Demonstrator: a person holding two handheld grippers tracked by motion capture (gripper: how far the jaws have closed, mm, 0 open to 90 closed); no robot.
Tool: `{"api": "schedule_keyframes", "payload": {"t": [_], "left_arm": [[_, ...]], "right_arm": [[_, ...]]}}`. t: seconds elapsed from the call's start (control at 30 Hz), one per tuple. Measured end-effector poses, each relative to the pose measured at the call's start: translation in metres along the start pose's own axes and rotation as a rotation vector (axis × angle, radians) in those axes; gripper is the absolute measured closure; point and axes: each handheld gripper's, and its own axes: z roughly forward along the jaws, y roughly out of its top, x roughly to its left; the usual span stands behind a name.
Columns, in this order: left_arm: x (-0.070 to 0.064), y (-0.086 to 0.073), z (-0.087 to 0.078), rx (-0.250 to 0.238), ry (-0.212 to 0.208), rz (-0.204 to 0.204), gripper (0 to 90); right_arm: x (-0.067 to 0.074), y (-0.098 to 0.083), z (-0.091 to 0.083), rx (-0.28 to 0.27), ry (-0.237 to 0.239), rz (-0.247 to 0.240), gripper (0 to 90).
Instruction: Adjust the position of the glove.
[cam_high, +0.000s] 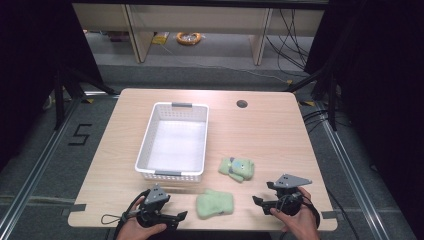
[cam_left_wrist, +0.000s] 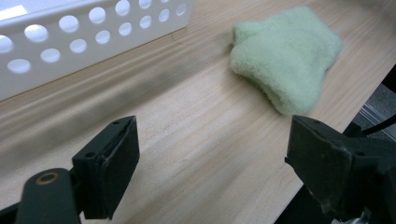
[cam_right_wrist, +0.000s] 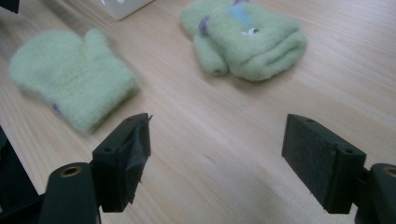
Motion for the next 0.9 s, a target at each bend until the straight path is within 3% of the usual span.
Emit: {"api": "schedule_keyframes", "payload": {"t": [0.03, 0.07, 0.13, 0.17, 0.23, 0.33, 0.57, 0.63, 0.7, 0.8, 0.9], "left_arm": [[0.000, 0.000, 0.000, -0.002, 0.001, -0.001, 16.5], [0.000, 0.000, 0.000, -0.003, 0.001, -0.002, 16.5], [0.000, 0.000, 0.000, 0.002, -0.002, -0.003, 16.5], [0.000, 0.000, 0.000, 0.002, -0.002, -0.003, 16.5], [-0.001, 0.000, 0.001, -0.005, -0.004, -0.013, 16.5], [-0.002, 0.001, 0.000, -0.003, -0.018, -0.005, 16.6], [-0.010, 0.005, 0.004, -0.028, -0.056, -0.048, 18.4], [-0.013, 0.009, 0.005, -0.032, -0.065, -0.038, 19.8], [-0.015, 0.013, 0.007, -0.036, -0.073, -0.025, 21.2], [-0.018, 0.020, 0.012, -0.035, -0.096, -0.039, 25.1], [-0.018, 0.023, 0.015, -0.013, -0.088, -0.010, 31.4]], "right_arm": [[-0.002, 0.000, 0.002, -0.007, 0.001, -0.037, 27.1], [-0.002, 0.001, 0.002, -0.002, 0.025, -0.045, 28.8], [0.000, 0.001, 0.002, -0.005, 0.018, -0.042, 30.2], [-0.001, 0.002, 0.002, 0.008, 0.046, -0.049, 31.7], [0.002, 0.003, 0.001, -0.002, 0.016, -0.053, 33.4], [0.006, 0.006, 0.000, -0.005, 0.027, -0.064, 35.8], [0.014, 0.017, 0.003, -0.016, 0.050, -0.092, 39.9], [0.018, 0.022, 0.004, -0.014, 0.064, -0.077, 42.0], [0.019, 0.027, 0.008, -0.015, 0.072, -0.121, 44.2], [0.027, 0.034, 0.015, -0.010, 0.103, -0.137, 46.8], [0.031, 0.039, 0.021, -0.001, 0.120, -0.150, 49.7]]}}
